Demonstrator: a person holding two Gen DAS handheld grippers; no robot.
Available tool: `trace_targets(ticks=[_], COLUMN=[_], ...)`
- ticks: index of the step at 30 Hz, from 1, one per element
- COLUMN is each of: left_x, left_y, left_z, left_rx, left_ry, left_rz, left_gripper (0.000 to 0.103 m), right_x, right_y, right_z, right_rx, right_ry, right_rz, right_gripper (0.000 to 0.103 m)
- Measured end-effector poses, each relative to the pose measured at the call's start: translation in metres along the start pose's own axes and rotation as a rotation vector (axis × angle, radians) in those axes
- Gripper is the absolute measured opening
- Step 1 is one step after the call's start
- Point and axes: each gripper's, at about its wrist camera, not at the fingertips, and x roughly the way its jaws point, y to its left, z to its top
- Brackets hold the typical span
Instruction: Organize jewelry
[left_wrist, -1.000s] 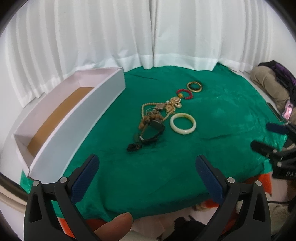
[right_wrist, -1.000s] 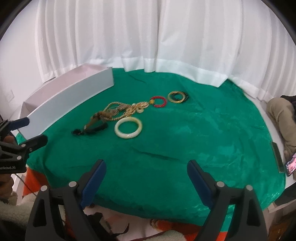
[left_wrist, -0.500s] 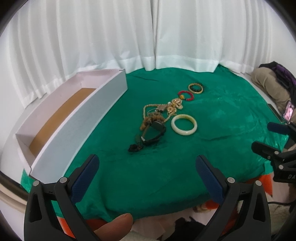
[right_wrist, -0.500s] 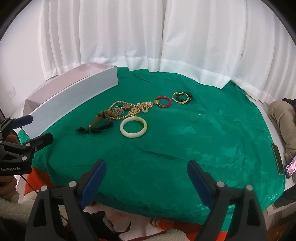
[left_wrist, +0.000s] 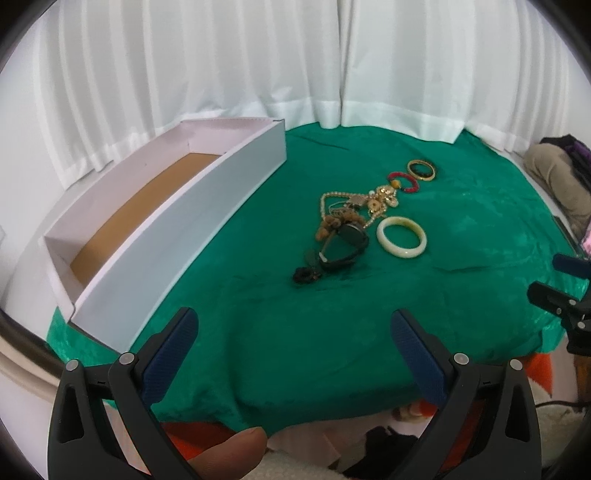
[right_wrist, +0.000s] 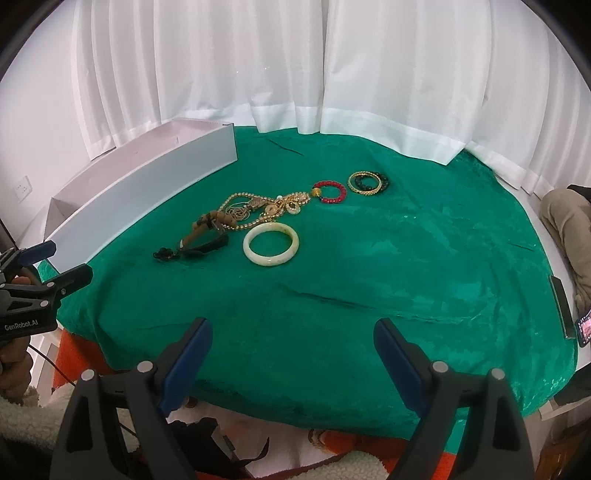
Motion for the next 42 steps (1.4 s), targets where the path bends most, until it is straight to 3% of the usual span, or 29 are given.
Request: trace_targets(ticks=[10, 17, 23, 27, 28, 30, 32, 34, 35, 36, 42], left_x=[0.013, 0.049, 0.098, 0.138, 0.147, 0.163, 0.172, 0.169, 0.166, 0.166, 0.146], left_y=[0.003, 0.015, 0.015, 0.002, 0.0, -0.003, 0.0, 0.004, 0.006, 0.007, 0.02], left_z=[-0.001, 0.004, 0.024, 0.027, 0.027, 0.027, 0.026, 0.027, 0.027, 0.027, 0.021], left_rx=[-0.004, 0.059, 0.159, 0.256, 0.27, 0.284, 0.267, 0.253, 0.246, 0.24, 0.173], left_ry=[0.037, 0.108, 0.154, 0.188, 0.196, 0.222, 0.233, 0.214, 0.21, 0.215, 0.187], left_rz=[-0.035, -0.058, -0.234, -0.257, -0.261, -0.27, -0.283, -0.288, -0.291, -0.302, -0.289], left_gripper=[0.102, 0.102, 0.102, 0.101, 0.097, 0.08, 0.075, 0.054, 0.031, 0.02, 0.016], right_x=[0.001, 0.002, 0.004, 0.004, 0.004, 0.003, 0.004, 0.006, 0.008, 0.009, 0.017], right_y=[0.0, -0.001, 0.0, -0.001, -0.001, -0.003, -0.005, -0.008, -0.009, -0.01, -0.008], right_z=[-0.002, -0.002, -0.005, -0.005, -0.005, -0.006, -0.006, -0.007, -0.008, -0.008, -0.006], right_rx=[0.012, 0.014, 0.019, 0.024, 0.026, 0.031, 0.039, 0.047, 0.052, 0.055, 0.06], right_ry=[0.008, 0.011, 0.019, 0.017, 0.016, 0.017, 0.019, 0.023, 0.027, 0.03, 0.042], right_rz=[0.004, 0.005, 0.008, 0.01, 0.009, 0.006, 0.004, 0.003, 0.003, 0.004, 0.038], right_gripper=[0.091, 0.091, 0.091, 0.091, 0.091, 0.091, 0.091, 0.091, 0.091, 0.091, 0.091])
